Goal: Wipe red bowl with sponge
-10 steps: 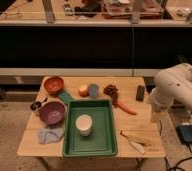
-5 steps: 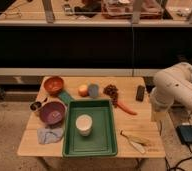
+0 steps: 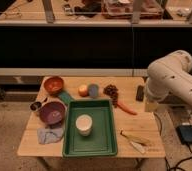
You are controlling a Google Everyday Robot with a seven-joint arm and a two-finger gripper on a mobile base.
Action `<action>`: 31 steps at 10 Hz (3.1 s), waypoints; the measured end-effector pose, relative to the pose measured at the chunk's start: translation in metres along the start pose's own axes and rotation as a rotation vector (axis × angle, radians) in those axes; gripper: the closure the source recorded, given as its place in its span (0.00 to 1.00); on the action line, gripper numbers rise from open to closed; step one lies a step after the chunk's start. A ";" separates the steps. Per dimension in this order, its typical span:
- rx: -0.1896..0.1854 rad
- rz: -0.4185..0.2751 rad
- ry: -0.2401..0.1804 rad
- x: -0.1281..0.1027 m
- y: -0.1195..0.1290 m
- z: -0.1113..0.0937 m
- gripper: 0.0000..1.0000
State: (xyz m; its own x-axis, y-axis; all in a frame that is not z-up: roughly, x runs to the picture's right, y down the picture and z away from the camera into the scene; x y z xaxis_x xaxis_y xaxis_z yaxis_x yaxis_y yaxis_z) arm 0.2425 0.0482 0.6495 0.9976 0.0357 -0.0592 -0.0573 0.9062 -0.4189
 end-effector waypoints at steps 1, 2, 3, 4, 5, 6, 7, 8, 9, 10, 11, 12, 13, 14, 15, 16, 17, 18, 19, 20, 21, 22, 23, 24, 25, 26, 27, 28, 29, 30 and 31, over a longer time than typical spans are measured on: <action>0.004 -0.125 -0.026 -0.006 0.004 -0.002 0.35; 0.006 -0.218 -0.043 -0.013 0.010 -0.005 0.35; 0.013 -0.385 -0.074 -0.031 0.019 -0.011 0.35; 0.019 -0.470 -0.093 -0.040 0.025 -0.016 0.35; 0.029 -0.603 -0.119 -0.050 0.036 -0.024 0.35; 0.036 -0.726 -0.151 -0.060 0.049 -0.034 0.35; 0.041 -0.790 -0.167 -0.064 0.058 -0.039 0.35; 0.047 -0.853 -0.183 -0.069 0.065 -0.044 0.35; 0.054 -0.909 -0.197 -0.074 0.071 -0.049 0.35; 0.057 -0.930 -0.202 -0.076 0.073 -0.050 0.35; 0.059 -0.943 -0.203 -0.077 0.074 -0.051 0.35; 0.060 -0.952 -0.202 -0.078 0.073 -0.049 0.35; 0.065 -0.998 -0.199 -0.084 0.067 -0.043 0.35; 0.071 -1.062 -0.212 -0.092 0.062 -0.040 0.35; 0.081 -1.180 -0.237 -0.101 0.057 -0.039 0.35; 0.084 -1.320 -0.255 -0.112 0.049 -0.039 0.35; 0.081 -1.401 -0.256 -0.126 0.040 -0.041 0.35; 0.071 -1.470 -0.233 -0.139 0.024 -0.041 0.35; 0.058 -1.512 -0.209 -0.147 0.009 -0.043 0.35; 0.052 -1.534 -0.197 -0.152 0.002 -0.044 0.35; 0.053 -1.541 -0.195 -0.155 -0.001 -0.045 0.35; 0.048 -1.542 -0.193 -0.154 -0.001 -0.045 0.35; 0.047 -1.546 -0.191 -0.153 0.000 -0.044 0.35; 0.066 -1.559 -0.198 -0.152 0.004 -0.045 0.35; 0.111 -1.579 -0.201 -0.147 0.012 -0.048 0.35; 0.144 -1.635 -0.194 -0.146 0.020 -0.051 0.35; 0.180 -1.713 -0.190 -0.151 0.023 -0.054 0.35; 0.244 -1.848 -0.190 -0.160 0.025 -0.058 0.35; 0.295 -1.976 -0.196 -0.170 0.028 -0.065 0.35; 0.325 -2.046 -0.198 -0.177 0.029 -0.068 0.35; 0.356 -2.115 -0.197 -0.182 0.030 -0.072 0.35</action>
State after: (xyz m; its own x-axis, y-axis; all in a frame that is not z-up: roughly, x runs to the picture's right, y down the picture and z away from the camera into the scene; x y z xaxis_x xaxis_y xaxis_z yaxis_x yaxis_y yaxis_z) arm 0.0565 0.0387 0.5823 -0.4652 -0.8563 0.2243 0.8360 -0.3416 0.4295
